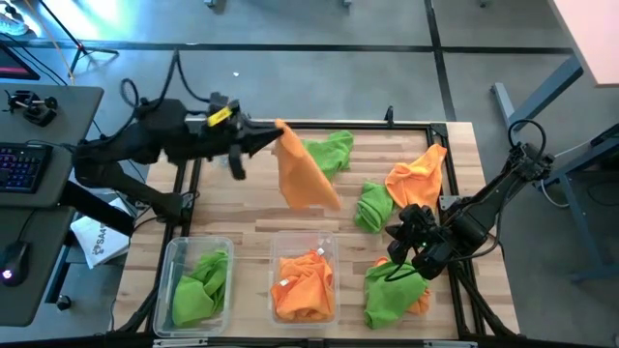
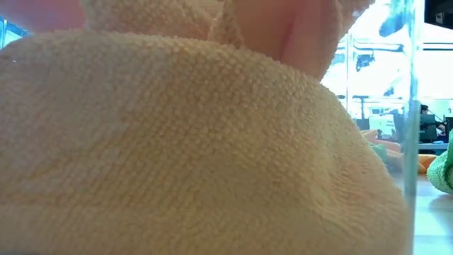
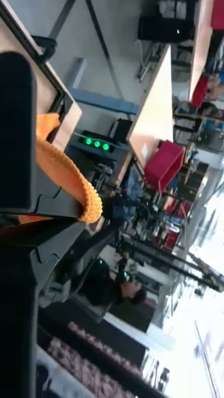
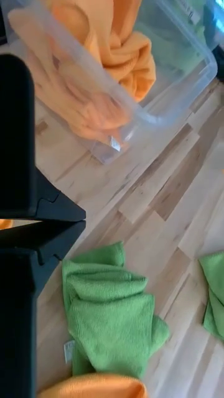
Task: Sort microfiber towel by color & place in baskets
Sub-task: Put the orange towel into the right transparent bin
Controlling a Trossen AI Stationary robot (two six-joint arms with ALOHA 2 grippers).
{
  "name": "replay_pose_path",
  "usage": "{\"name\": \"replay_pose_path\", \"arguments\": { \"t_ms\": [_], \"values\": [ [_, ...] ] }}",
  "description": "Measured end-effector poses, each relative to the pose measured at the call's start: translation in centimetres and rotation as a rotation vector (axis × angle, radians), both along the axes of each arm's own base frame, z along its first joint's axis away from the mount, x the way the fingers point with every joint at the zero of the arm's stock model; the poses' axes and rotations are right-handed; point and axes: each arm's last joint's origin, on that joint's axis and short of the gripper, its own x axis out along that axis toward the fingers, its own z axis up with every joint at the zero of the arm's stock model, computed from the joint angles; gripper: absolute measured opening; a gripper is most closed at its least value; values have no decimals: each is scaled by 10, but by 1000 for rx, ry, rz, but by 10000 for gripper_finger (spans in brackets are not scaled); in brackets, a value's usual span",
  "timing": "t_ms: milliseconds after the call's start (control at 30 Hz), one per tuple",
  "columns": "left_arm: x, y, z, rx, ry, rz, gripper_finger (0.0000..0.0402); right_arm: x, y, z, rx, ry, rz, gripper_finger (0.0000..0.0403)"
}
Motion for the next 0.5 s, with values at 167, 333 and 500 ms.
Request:
{"name": "replay_pose_path", "arguments": {
  "t_ms": [167,333,500],
  "values": [
    [-12,-29,12,-11,-38,-59,0,2,2,1,22,-24,0,0],
    [-13,-60,13,-21,-37,-125,0,4,4,3,40,-55,-3,0],
    [-12,-92,16,-25,-37,-195,0,6,5,3,56,-73,-3,0]
  ]
}}
